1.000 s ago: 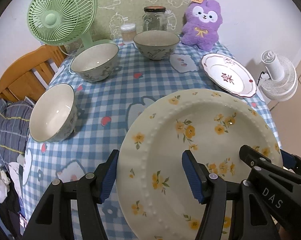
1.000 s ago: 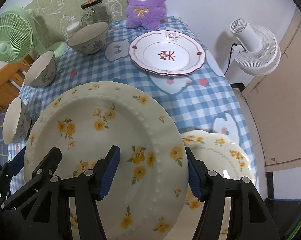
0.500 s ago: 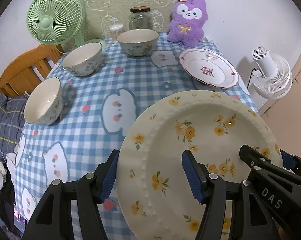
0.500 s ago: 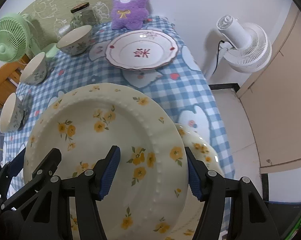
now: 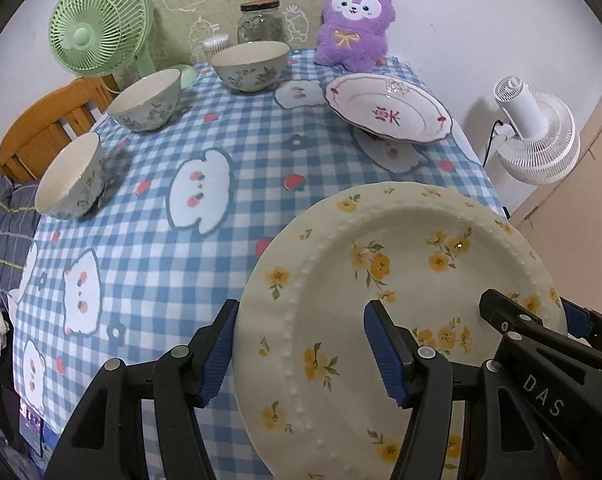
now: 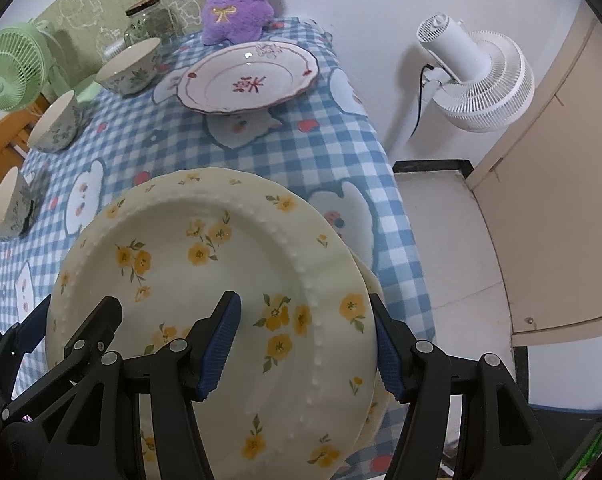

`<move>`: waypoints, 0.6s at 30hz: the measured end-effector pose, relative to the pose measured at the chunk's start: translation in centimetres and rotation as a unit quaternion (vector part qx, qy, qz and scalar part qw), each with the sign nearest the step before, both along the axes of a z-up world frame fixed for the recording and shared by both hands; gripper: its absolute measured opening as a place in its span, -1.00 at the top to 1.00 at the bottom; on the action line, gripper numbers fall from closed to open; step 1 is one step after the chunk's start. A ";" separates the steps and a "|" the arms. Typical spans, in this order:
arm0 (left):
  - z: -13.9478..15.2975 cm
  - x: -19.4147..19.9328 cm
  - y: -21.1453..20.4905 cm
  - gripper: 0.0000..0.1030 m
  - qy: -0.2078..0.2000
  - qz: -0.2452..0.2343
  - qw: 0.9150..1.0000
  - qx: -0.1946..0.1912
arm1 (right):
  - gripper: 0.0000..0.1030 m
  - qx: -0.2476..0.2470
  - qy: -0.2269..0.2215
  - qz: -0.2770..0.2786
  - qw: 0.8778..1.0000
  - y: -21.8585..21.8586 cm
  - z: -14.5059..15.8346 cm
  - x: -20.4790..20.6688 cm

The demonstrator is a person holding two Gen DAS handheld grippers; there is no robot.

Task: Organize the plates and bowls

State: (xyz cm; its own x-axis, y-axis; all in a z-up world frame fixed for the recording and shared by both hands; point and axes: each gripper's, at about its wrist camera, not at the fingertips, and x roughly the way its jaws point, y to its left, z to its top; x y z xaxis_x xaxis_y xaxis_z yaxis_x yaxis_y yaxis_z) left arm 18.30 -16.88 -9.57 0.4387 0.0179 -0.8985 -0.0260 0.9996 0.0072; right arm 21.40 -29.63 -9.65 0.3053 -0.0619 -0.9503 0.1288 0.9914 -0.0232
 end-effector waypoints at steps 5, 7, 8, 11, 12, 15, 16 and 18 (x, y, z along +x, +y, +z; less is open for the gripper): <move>-0.9 -0.6 -1.1 -0.22 0.007 0.000 1.000 0.000 | -0.29 -0.003 0.007 -0.003 1.000 -0.9 -0.8 -0.6; -1.1 -0.7 -1.3 -0.22 0.011 0.001 1.000 -0.002 | -0.28 -0.004 0.010 -0.004 1.000 -1.1 -1.0 -0.8; -1.3 -0.8 -1.5 -0.22 0.012 0.001 1.000 -0.001 | -0.28 -0.004 0.012 -0.004 1.000 -1.2 -1.2 -0.8; -1.7 -0.9 -1.8 -0.22 0.016 -0.001 1.000 0.000 | -0.28 -0.007 0.016 -0.003 1.000 -1.4 -1.5 -0.8; -1.8 -1.0 -1.9 -0.22 0.017 -0.001 1.000 0.001 | -0.28 -0.007 0.017 -0.003 1.000 -1.4 -1.6 -0.9; -2.1 -1.0 -2.2 -0.22 0.021 -0.002 1.000 0.001 | -0.28 -0.010 0.019 -0.004 1.000 -1.6 -1.8 -0.9; -2.2 -1.1 -2.3 -0.22 0.022 -0.003 1.000 0.001 | -0.28 -0.011 0.020 -0.004 1.000 -1.7 -1.9 -0.9; -2.4 -1.1 -2.5 -0.22 0.024 -0.004 1.000 0.002 | -0.27 -0.011 0.022 -0.005 1.000 -1.7 -2.0 -0.9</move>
State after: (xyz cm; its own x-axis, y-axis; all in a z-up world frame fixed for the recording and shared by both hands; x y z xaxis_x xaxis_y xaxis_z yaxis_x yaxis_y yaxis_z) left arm 17.22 -19.36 -11.97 0.3948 0.0188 -0.9186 -0.0179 0.9998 0.0127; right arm 20.47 -31.36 -11.66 0.2632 -0.0850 -0.9610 0.1363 0.9894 -0.0502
